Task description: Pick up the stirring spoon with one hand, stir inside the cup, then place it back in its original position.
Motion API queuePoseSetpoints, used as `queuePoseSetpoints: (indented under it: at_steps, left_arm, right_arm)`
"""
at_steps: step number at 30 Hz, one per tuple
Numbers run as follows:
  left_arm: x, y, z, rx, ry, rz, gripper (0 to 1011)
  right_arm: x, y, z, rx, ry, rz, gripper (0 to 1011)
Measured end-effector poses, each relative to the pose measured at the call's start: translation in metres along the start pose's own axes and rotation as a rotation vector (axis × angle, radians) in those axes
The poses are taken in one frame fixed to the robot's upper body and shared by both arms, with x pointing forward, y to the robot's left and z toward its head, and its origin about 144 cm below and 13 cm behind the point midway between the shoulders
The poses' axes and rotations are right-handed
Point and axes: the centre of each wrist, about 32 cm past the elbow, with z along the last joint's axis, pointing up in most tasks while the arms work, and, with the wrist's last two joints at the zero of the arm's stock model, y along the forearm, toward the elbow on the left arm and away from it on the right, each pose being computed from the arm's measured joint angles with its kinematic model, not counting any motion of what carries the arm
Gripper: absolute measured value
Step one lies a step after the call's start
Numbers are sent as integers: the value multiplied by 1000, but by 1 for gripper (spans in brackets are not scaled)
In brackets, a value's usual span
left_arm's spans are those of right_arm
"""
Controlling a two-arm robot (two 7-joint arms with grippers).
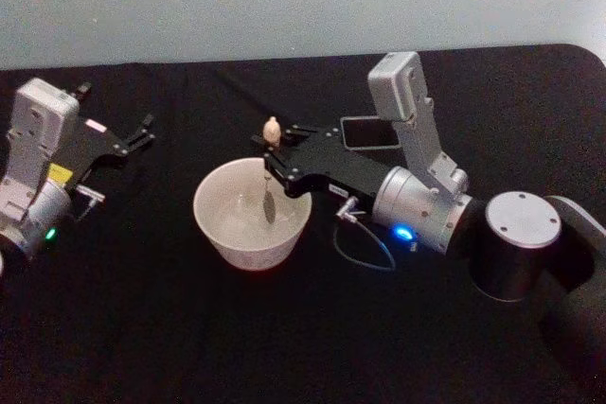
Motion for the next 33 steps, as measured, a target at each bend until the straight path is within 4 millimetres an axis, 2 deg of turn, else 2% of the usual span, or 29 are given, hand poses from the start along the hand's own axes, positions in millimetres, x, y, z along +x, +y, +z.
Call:
queuePoseSetpoints:
  at_steps: [11, 18, 25, 33]
  left_arm:
    - [0, 0, 0, 0, 0, 0, 1001]
    - [0, 0, 0, 0, 0, 0, 1001]
    - [0, 0, 0, 0, 0, 0, 1001]
    - [0, 0, 0, 0, 0, 0, 1001]
  right_arm:
    - [0, -17, -1, -12, 8, 6, 195]
    - [-8, -25, 0, -16, 19, 51, 195]
    - [-16, -25, -1, -22, 25, 89, 195]
    - [-24, -15, -1, -18, 31, 107, 195]
